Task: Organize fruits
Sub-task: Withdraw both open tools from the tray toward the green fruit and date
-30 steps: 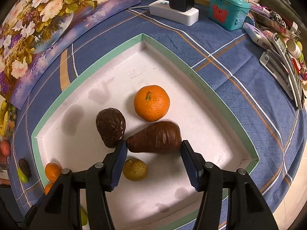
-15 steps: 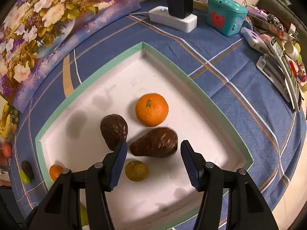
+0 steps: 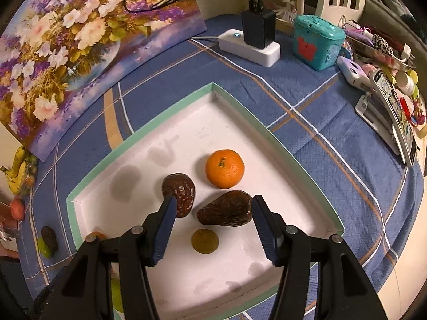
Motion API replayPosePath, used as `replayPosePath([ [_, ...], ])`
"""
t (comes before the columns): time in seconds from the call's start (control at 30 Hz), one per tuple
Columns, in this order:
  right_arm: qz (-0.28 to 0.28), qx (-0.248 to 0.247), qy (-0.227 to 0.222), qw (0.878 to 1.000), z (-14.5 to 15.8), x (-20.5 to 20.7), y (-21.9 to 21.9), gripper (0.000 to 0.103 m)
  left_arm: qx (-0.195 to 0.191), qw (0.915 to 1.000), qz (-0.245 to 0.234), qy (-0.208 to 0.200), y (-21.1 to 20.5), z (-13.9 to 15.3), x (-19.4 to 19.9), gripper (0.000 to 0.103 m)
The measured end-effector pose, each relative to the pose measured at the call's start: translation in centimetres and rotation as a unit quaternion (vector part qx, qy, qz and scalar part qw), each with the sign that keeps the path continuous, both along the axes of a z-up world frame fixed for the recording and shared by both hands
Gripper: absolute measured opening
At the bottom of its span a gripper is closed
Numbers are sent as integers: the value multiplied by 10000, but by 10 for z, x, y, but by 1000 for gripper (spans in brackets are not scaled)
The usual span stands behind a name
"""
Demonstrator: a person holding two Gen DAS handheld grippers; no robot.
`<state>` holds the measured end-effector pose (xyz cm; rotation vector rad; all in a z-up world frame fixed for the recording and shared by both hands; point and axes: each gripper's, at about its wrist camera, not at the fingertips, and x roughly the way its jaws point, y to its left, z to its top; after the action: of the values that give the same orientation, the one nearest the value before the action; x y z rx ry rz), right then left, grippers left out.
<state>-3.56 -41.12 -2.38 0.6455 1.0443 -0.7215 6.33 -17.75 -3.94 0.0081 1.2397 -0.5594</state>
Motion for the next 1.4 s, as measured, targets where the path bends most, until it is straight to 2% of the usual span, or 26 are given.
replayPosePath([
  [0.1,94,-10,12,10000,1,4,4,62,62,9996,280,41,15,-2,10,60],
  [0.17,176,-28,24,9998,1,7,7,69,158,9987,473,42,24,-4,16,66],
  [0.33,496,-11,14,9988,1,18,21,73,331,9952,919,55,43,-10,27,83],
  [0.4,630,-43,14,9980,2,23,29,83,369,9937,1054,46,49,-11,30,89],
  [0.5,856,-54,-46,9963,3,30,40,83,311,9917,1247,78,58,-11,35,92],
  [0.63,1221,-189,-55,9923,7,41,56,84,309,9876,1539,-6,74,-8,41,103],
  [0.7,1318,-210,-127,9910,9,44,61,95,336,9852,1681,-71,83,-6,43,103],
  [0.97,1539,-156,-375,9873,13,53,77,95,577,9694,2356,-371,130,4,57,103],
  [1.1,1671,-70,-670,9836,16,56,86,95,780,9618,2550,-620,149,9,60,103],
  [1.23,1828,-40,-880,9792,20,61,97,95,712,9568,2707,-780,168,12,63,103],
  [1.4,2158,-100,-1106,9701,21,71,118,95,464,9562,2778,-798,184,9,71,103],
])
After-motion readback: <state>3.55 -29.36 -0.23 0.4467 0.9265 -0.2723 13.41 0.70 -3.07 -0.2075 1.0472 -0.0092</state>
